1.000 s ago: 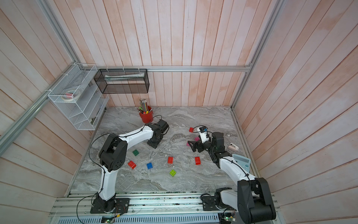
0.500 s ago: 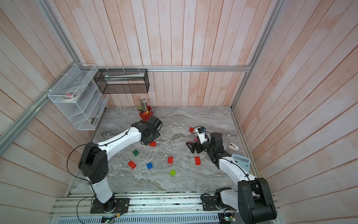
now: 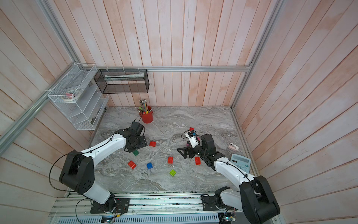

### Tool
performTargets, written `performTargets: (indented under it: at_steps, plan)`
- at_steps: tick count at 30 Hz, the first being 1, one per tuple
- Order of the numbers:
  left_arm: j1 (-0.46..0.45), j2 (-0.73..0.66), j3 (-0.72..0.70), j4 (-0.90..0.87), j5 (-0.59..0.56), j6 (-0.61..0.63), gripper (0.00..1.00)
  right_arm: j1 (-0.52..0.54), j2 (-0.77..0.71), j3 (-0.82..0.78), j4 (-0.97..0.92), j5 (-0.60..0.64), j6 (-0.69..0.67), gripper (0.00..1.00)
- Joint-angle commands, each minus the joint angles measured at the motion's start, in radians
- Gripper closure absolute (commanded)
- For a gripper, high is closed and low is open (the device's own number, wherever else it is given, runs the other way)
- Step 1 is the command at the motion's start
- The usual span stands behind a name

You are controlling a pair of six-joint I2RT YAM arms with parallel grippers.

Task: Assemble the letter s with lego
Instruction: Pick up the lego brick from the center of the board.

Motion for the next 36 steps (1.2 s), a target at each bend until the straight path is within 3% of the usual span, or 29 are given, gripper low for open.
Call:
performTargets:
  at_steps: [1,12,36]
  plan:
    - [0.024,-0.026,-0.027,0.046,0.01,-0.002,0.23,0.028,-0.006,0.031,-0.034,0.024,0.024,0.03]
    - [0.03,-0.024,-0.118,0.069,-0.054,-0.088,0.34,0.043,0.026,0.057,-0.058,0.032,0.003,0.03]
    - [0.054,0.037,-0.173,0.18,-0.084,-0.05,0.49,0.043,0.061,0.069,-0.067,0.023,-0.004,0.03]
